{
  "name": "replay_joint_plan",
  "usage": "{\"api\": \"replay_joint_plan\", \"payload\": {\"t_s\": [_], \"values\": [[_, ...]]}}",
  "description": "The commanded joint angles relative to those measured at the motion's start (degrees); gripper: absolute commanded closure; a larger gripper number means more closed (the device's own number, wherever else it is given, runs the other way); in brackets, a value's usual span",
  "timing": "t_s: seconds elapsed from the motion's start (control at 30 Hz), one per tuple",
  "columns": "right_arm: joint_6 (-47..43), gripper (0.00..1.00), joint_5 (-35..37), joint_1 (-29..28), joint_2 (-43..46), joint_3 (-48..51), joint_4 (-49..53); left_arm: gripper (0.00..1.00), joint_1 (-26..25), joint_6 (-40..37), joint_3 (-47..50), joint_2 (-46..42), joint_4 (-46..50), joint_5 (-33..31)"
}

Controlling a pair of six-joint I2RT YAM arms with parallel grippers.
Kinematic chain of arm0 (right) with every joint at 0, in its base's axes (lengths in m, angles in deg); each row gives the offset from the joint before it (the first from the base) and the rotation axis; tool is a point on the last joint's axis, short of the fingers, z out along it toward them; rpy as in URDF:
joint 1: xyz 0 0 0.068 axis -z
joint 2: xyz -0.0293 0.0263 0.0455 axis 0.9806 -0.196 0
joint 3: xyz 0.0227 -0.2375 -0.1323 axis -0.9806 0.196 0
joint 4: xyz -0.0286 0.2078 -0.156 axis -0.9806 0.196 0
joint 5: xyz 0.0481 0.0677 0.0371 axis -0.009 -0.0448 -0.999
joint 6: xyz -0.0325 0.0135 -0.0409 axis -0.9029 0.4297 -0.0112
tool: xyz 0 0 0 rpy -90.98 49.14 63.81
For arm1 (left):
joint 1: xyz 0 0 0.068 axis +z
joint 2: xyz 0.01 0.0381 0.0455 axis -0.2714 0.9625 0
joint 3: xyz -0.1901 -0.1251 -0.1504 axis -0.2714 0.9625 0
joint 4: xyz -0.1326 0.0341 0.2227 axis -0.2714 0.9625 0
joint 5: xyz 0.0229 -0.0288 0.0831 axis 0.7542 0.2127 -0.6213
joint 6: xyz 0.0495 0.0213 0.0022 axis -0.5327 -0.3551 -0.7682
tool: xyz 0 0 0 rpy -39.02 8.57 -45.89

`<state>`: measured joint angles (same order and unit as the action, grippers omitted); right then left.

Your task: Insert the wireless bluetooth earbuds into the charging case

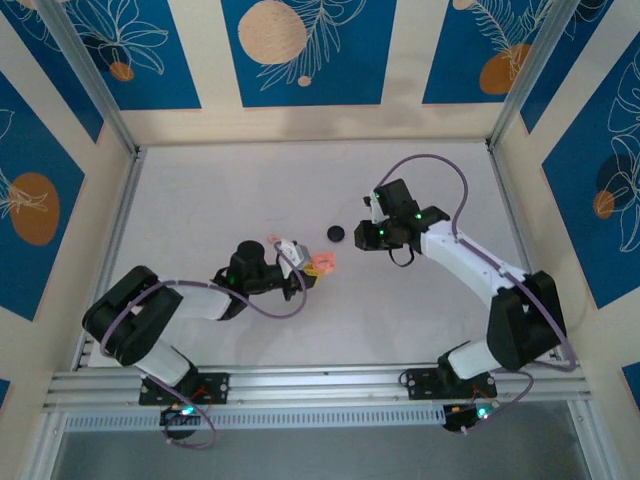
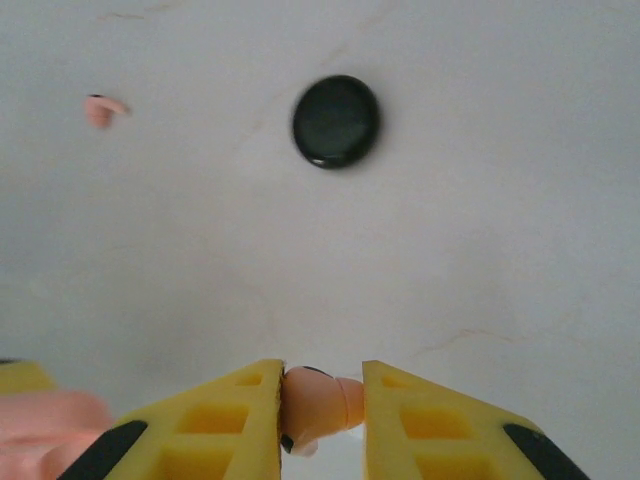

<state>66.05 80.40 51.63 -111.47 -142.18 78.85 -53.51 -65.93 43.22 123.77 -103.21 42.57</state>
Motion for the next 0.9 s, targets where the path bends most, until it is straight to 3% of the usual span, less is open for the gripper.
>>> {"api": "replay_joint_plan", "payload": {"t_s": [0.0, 0.37, 0.87], "values": [[1.7, 0.77, 0.2, -2.0, 5.2, 4.2, -10.5, 0.89, -0.6, 0.8, 0.0, 0.9, -7.2, -1.0], [-4.6, 0.77, -6.2, -5.3, 20.2, 21.1, -31.7, 0.89, -0.6, 7.8, -0.2, 2.3, -16.3, 2.6], [-7.5, 0.77, -12.3, -5.3, 21.0, 22.7, -38.9, 0.89, -0.7, 10.2, -0.3, 2.2, -19.5, 5.3]]}}
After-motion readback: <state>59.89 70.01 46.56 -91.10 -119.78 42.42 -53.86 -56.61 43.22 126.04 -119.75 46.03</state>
